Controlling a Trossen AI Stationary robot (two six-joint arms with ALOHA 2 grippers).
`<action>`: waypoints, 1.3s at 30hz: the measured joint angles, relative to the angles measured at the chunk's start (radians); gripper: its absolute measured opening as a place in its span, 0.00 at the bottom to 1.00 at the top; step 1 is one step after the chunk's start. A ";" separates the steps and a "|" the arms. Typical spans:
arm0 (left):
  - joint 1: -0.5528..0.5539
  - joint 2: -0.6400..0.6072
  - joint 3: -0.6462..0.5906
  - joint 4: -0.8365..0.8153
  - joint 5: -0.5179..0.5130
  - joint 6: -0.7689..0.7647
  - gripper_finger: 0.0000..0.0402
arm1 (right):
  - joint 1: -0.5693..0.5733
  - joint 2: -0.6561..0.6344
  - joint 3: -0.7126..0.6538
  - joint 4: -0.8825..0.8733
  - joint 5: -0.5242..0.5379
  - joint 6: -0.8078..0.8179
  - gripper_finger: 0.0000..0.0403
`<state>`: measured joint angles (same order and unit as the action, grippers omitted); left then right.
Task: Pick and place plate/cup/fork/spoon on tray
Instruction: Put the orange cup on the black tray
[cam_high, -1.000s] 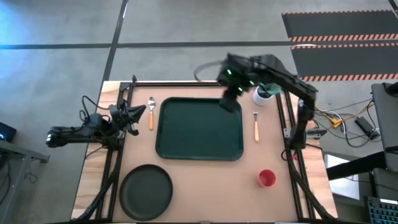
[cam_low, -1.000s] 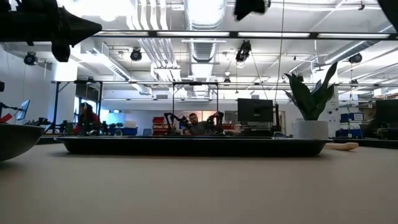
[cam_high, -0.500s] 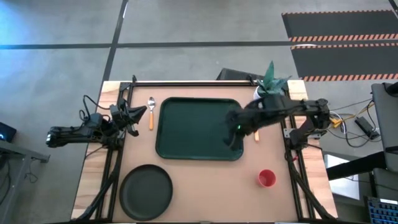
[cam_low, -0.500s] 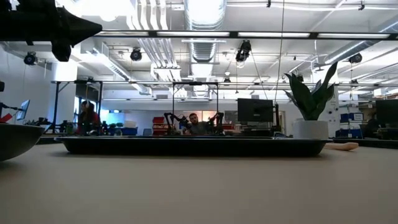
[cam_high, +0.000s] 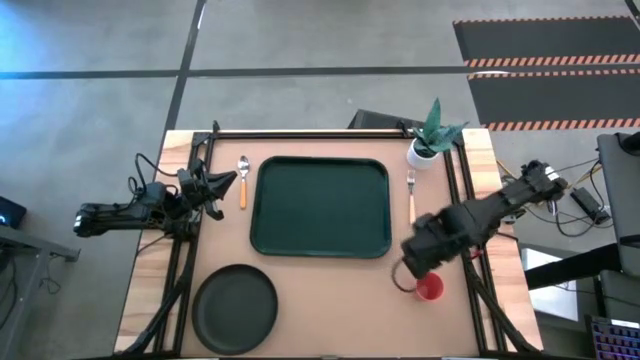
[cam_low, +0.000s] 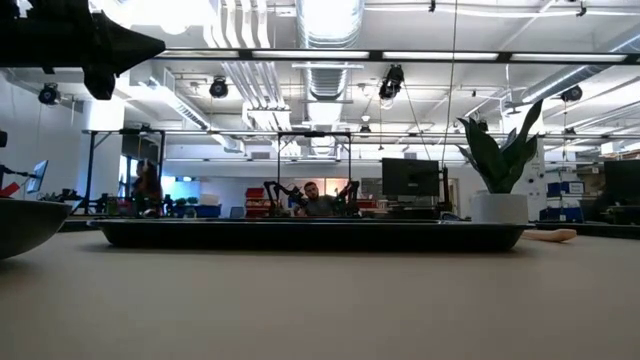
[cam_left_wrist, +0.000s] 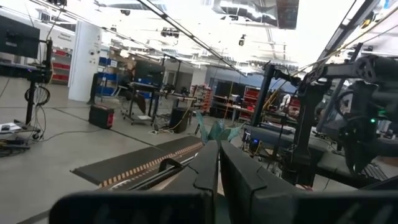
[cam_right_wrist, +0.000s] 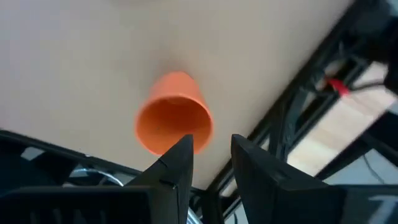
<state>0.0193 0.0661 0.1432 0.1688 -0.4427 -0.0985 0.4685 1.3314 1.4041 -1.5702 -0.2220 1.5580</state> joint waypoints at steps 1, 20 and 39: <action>0.000 0.000 0.000 0.000 0.000 0.000 0.00 | 0.022 -0.012 -0.015 0.006 -0.001 0.041 0.24; 0.000 0.005 0.002 0.003 0.000 -0.002 0.00 | 0.108 -0.020 -0.034 0.009 0.068 0.117 0.24; 0.000 0.005 0.002 0.000 0.001 -0.003 0.00 | 0.112 -0.040 -0.139 0.080 0.014 0.165 0.24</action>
<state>0.0196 0.0715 0.1452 0.1688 -0.4419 -0.1017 0.5804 1.2919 1.2656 -1.4907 -0.2081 1.7235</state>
